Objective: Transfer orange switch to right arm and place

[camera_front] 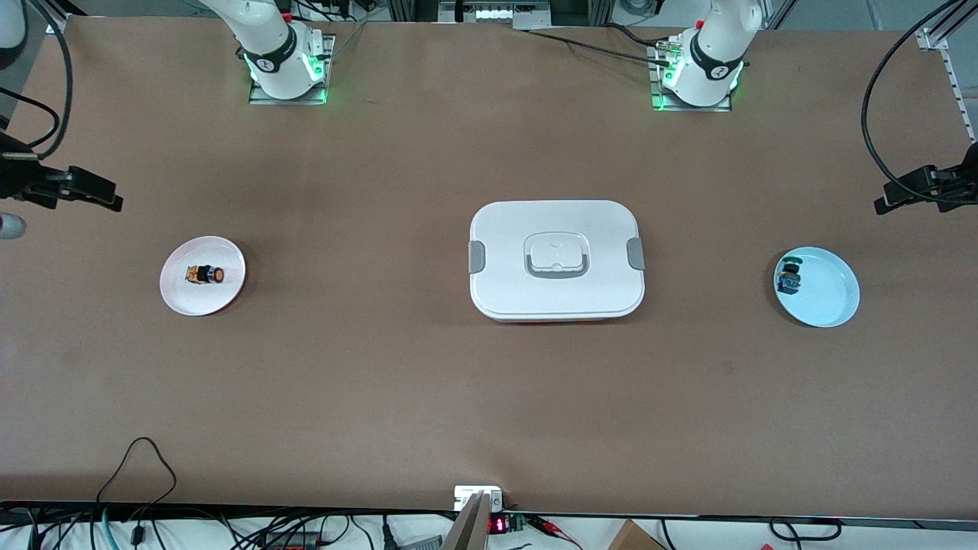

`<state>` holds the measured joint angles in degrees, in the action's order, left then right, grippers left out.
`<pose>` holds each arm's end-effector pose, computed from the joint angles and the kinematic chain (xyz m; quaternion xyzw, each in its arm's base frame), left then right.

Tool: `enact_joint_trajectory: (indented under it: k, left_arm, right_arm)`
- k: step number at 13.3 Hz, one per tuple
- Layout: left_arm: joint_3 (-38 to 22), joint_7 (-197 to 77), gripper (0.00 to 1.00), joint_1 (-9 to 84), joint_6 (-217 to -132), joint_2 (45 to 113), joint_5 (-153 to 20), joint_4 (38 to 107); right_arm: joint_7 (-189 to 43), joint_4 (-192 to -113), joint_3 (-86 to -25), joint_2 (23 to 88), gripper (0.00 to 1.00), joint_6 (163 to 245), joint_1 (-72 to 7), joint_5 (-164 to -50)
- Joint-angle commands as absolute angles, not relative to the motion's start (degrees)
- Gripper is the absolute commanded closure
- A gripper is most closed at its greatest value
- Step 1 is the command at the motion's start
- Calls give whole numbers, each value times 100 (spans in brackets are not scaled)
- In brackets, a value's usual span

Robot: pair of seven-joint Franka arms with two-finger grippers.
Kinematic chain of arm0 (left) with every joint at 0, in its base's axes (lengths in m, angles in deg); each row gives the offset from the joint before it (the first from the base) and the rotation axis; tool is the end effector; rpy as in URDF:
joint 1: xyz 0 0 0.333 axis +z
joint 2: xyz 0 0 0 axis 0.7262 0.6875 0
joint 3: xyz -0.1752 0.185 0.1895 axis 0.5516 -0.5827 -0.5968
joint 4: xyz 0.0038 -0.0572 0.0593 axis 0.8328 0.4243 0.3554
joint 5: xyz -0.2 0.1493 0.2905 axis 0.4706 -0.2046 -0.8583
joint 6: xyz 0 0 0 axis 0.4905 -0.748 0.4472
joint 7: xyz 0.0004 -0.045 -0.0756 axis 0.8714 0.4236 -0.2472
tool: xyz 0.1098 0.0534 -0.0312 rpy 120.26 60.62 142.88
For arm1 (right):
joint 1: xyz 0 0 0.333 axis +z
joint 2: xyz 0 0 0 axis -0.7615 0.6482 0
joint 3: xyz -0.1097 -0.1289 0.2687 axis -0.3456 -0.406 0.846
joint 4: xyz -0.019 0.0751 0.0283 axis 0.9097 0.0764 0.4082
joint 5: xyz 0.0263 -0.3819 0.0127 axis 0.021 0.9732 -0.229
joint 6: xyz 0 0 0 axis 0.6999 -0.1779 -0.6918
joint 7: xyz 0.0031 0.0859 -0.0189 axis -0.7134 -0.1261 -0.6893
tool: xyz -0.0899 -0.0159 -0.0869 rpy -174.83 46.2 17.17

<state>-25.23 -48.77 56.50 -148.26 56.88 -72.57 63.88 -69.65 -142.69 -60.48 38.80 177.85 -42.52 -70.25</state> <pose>0.5549 0.0803 0.5671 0.9984 0.0379 -0.0294 0.0300 0.5701 -0.0286 0.5483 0.9981 -0.0138 -0.0592 0.0062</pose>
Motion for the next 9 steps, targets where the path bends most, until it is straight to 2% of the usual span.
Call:
enact_joint_trajectory:
  k: [1,6,9]
  left_arm:
    - [-2524,-4911,0,5650,-14700,5731,-7341,6230]
    - [-2524,-4920,0,5650,-14700,5731,-7332,6230]
    - [-2524,-4946,0,5598,-14674,5775,-7376,6108]
  right_arm:
    - [-6893,-14989,-6140,3609,0,18296,-4124,-7026]
    - [-6884,-16079,-6131,3056,0,19360,-4054,-6912]
    - [-6823,-15723,-6043,2993,0,18793,-4063,-6920]
